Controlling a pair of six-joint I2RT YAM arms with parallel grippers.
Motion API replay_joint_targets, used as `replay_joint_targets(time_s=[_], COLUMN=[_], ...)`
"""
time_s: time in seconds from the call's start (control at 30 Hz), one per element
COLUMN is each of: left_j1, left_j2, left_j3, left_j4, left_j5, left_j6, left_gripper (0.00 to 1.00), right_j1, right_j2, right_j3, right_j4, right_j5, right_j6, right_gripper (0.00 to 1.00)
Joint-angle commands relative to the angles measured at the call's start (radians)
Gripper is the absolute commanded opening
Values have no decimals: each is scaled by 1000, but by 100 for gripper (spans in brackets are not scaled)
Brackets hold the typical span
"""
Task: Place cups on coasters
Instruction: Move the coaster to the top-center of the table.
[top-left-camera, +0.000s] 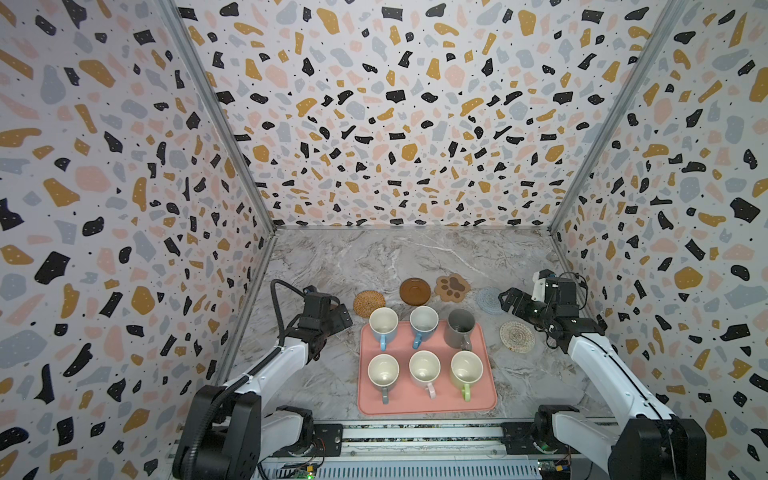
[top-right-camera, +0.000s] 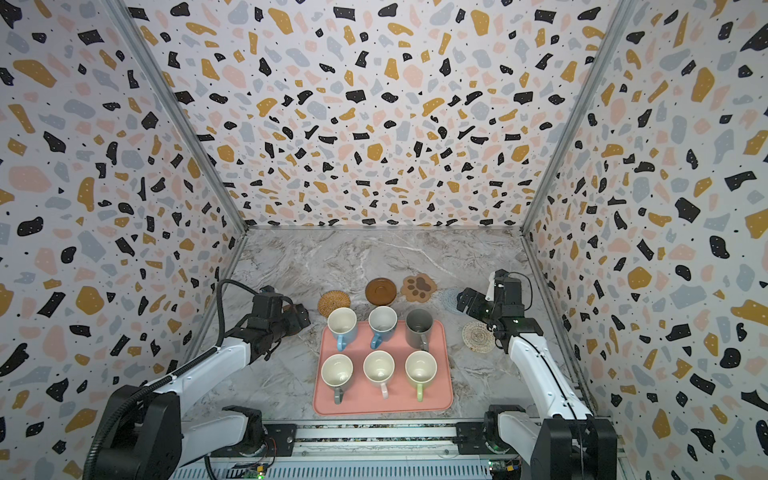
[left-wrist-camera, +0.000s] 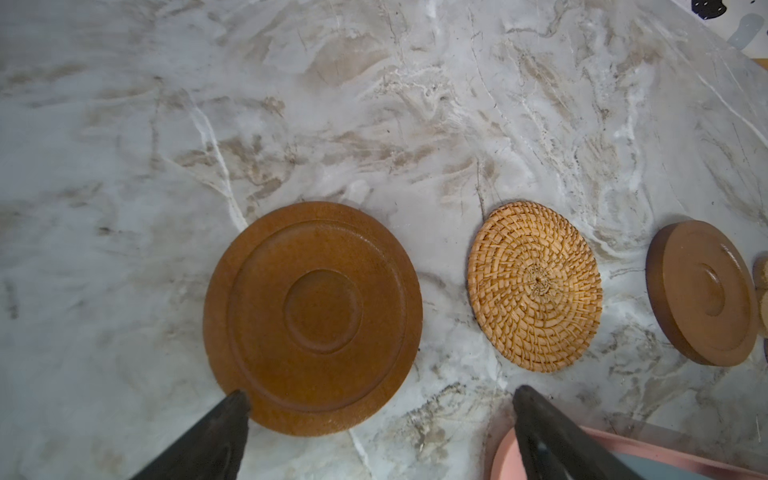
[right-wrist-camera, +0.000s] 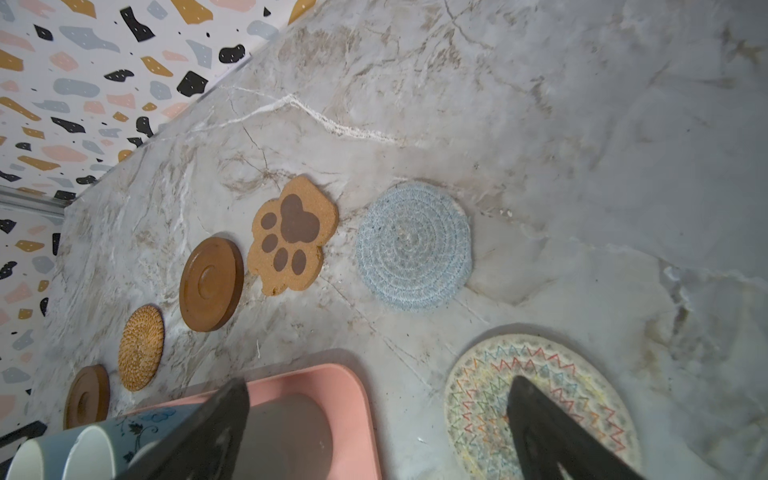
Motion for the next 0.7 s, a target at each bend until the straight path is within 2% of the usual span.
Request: replay_joint_targets(time_s=[0.0,0.3,0.67], left_j1=[-19,-36,-38], left_j2=[57,205,292], left_j3=[54,136,138], left_j4=[51,60,106], left_j5=[27,16,-20], left_j6=[-4,-39,-90], left_gripper=[100,99,99], right_j1=[-5,-8,-13], right_j2=[-11,-39,-36], right_j3=[-6,-20,-32], right_j4=[-27,-40,-41], right_j5=[-27,-28,-26], right_j6=[10,5,3], right_gripper=[99,99,99])
